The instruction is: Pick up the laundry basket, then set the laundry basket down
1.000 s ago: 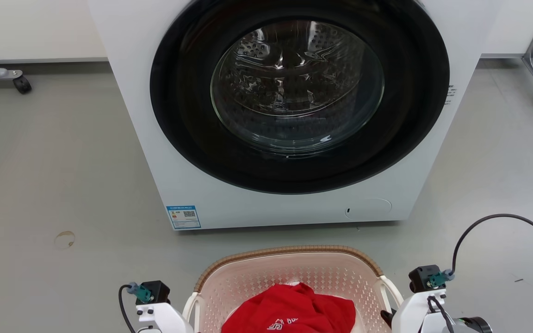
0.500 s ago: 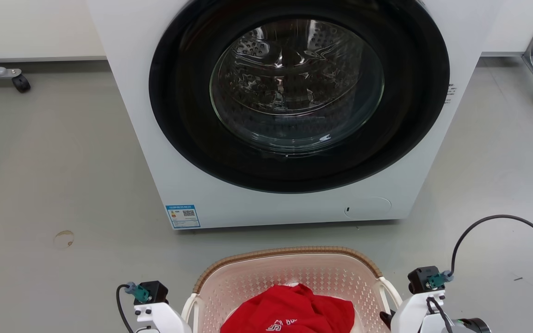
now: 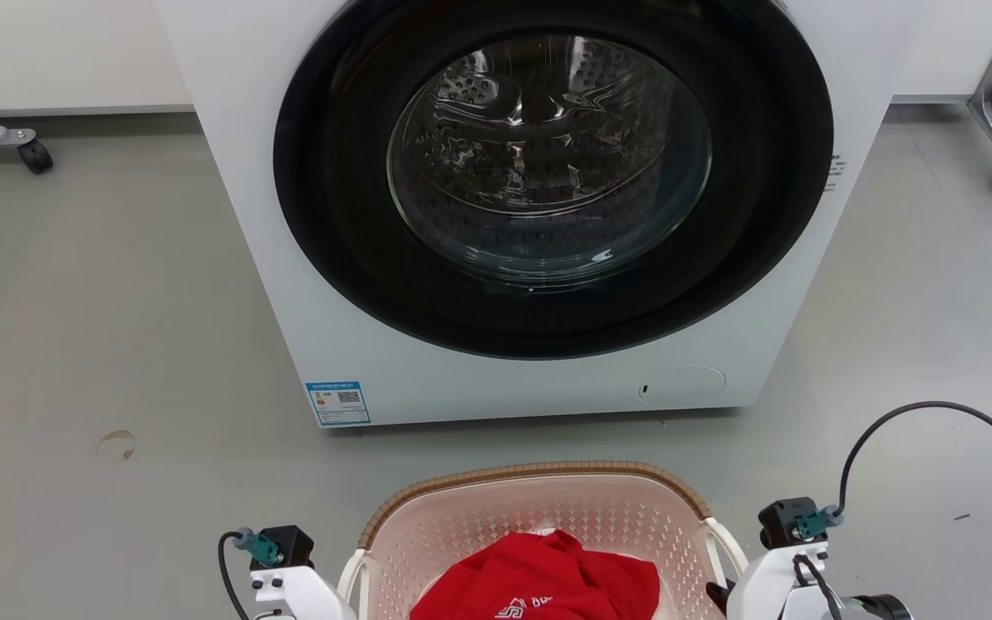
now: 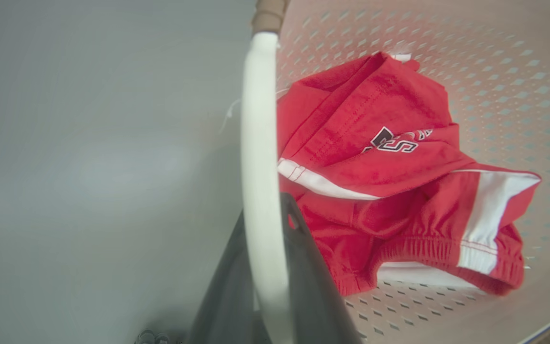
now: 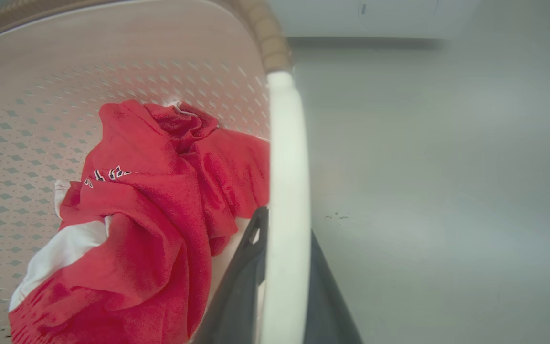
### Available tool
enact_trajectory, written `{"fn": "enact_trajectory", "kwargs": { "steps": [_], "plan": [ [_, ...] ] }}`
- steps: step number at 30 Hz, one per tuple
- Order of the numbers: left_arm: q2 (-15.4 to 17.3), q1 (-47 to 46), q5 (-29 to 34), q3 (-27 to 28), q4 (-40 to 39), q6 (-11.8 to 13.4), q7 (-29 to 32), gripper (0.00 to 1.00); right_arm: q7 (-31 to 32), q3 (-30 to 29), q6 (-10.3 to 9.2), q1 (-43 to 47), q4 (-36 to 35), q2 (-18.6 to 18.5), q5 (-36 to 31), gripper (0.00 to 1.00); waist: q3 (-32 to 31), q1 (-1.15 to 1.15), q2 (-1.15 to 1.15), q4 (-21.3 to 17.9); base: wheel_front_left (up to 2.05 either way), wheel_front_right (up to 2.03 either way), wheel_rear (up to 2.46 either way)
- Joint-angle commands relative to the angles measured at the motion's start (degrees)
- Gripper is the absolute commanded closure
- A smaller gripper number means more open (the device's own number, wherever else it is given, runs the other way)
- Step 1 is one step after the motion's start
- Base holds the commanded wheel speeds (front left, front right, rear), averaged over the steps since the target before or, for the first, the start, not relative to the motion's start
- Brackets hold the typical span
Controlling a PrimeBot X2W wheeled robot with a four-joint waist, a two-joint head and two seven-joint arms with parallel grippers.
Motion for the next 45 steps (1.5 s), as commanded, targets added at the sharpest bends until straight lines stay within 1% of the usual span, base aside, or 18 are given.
{"fn": "enact_trajectory", "kwargs": {
  "steps": [1, 45],
  "plan": [
    [9.1, -2.2, -0.1, 1.5, 3.7, 1.4, -0.8, 1.00, -0.8, 0.0, -0.81, -0.8, 3.5, -7.6, 0.3, 1.00, 0.1, 0.00, 0.00, -0.1, 0.00, 0.00, 0.00],
    [9.1, -2.8, -2.0, -0.2, 3.8, 1.4, -0.5, 1.00, -1.5, 2.5, -0.81, -1.1, 3.7, -7.6, 3.3, 1.00, 0.3, 0.00, 0.00, 0.4, 0.00, 0.00, 0.00]
  ]
}}
